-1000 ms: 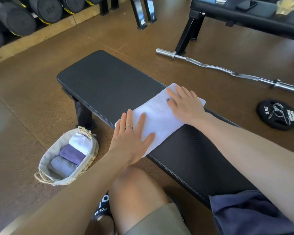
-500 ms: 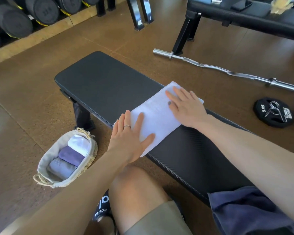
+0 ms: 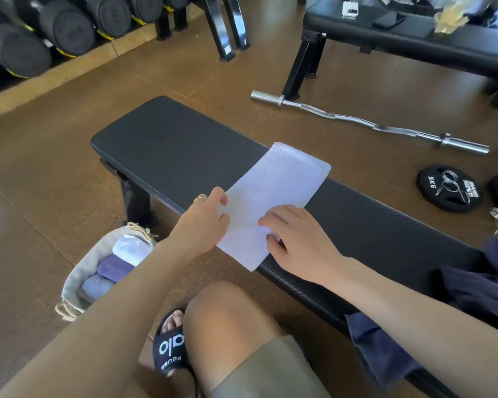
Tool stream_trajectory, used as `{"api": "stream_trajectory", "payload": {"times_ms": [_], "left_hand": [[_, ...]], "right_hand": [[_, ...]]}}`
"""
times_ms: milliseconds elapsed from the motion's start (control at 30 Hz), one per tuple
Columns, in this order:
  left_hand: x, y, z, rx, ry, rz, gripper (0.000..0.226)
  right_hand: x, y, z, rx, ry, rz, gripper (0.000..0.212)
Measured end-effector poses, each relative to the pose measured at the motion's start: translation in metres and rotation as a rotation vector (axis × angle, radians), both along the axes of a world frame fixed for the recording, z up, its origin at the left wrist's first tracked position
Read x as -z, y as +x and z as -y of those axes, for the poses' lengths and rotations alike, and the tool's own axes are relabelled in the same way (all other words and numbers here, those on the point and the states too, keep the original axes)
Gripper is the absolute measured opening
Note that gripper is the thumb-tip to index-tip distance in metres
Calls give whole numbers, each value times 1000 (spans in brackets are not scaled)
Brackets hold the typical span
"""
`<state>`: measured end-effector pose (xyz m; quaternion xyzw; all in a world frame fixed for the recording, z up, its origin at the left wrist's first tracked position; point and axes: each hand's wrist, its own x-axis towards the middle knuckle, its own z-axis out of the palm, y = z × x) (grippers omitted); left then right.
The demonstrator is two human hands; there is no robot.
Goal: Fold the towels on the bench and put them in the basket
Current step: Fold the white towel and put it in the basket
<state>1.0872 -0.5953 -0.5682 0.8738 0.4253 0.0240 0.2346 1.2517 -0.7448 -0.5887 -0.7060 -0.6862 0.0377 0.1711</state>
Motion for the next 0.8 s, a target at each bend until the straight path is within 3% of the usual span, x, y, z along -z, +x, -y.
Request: {"api": "stream_trajectory", "payload": {"times_ms": [200, 367, 467, 533, 633, 800], "left_hand": [[-18, -1, 22, 24, -296, -12, 11], [-20, -7, 35, -107, -658, 173, 14], [-20, -12, 45, -139, -920, 245, 17], [-21, -14, 51, -131, -1003, 242, 17], [-26, -18, 52, -115, -951, 183, 18], [-28, -29, 51, 26, -423, 54, 20]], "right_hand": [[-9, -7, 45, -6, -6, 0, 46], [-12, -29, 63, -104, -107, 96, 68], [-6, -33, 72, -32, -135, 187, 79], [-1, -33, 79, 44, -99, 191, 75], [7, -33, 85, 68, -30, 163, 58], [11, -25, 93, 45, 18, 125, 43]]}}
